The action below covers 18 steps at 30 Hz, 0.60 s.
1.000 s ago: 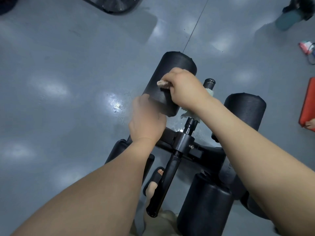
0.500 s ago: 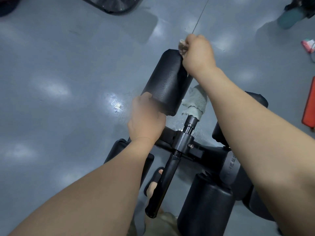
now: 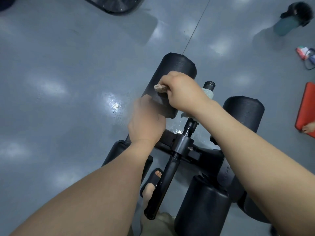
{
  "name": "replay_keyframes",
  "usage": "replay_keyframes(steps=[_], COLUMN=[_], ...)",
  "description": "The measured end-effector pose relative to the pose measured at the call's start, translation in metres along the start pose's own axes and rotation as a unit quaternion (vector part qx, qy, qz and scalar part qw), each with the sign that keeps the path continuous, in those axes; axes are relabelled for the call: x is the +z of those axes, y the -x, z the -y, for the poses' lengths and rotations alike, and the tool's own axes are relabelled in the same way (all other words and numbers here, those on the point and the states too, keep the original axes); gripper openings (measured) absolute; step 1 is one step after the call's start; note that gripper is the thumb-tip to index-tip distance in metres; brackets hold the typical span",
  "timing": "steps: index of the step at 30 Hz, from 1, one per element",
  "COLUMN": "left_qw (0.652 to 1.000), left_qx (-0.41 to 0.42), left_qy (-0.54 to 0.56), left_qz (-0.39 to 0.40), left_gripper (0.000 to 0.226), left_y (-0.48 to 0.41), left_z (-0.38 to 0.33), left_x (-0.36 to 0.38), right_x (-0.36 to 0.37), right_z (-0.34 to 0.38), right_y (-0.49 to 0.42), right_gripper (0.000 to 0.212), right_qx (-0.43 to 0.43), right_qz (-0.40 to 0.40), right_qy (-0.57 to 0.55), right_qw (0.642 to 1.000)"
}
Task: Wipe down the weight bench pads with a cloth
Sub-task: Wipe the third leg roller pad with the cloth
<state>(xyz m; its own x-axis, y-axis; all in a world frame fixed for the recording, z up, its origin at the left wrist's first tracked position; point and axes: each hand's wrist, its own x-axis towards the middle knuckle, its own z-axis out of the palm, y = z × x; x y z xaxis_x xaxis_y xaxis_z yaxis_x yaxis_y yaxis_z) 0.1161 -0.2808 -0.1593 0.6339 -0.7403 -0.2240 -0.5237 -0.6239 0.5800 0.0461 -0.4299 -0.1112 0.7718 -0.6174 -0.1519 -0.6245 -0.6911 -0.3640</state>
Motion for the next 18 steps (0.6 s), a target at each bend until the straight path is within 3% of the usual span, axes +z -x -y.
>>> replay_keyframes(steps=[4,9,12,18], left_qw=[1.0,1.0,1.0,1.0], left_qx=[0.001,0.004,0.005,0.007], left_qy=[0.001,0.003,0.002,0.005], left_qz=[-0.004,-0.005,-0.007,-0.007], left_gripper=[0.062,0.061,0.06,0.06], left_y=[0.0,-0.001,-0.001,-0.002], left_z=[0.0,0.001,0.002,0.001], left_x=[0.0,0.0,0.0,-0.001], right_x=[-0.016,-0.03,-0.028,-0.02], right_z=[-0.011,-0.037,-0.037,-0.035], right_y=[-0.014,-0.051,-0.053,-0.048], right_gripper=[0.03,0.052,0.026,0.016], right_qx=[0.033,0.169,0.169,0.177], right_qz=[-0.001,-0.083,-0.057,-0.029], right_qy=[-0.025,-0.023,-0.018,-0.043], right_qw=[0.999,0.982,0.984,0.983])
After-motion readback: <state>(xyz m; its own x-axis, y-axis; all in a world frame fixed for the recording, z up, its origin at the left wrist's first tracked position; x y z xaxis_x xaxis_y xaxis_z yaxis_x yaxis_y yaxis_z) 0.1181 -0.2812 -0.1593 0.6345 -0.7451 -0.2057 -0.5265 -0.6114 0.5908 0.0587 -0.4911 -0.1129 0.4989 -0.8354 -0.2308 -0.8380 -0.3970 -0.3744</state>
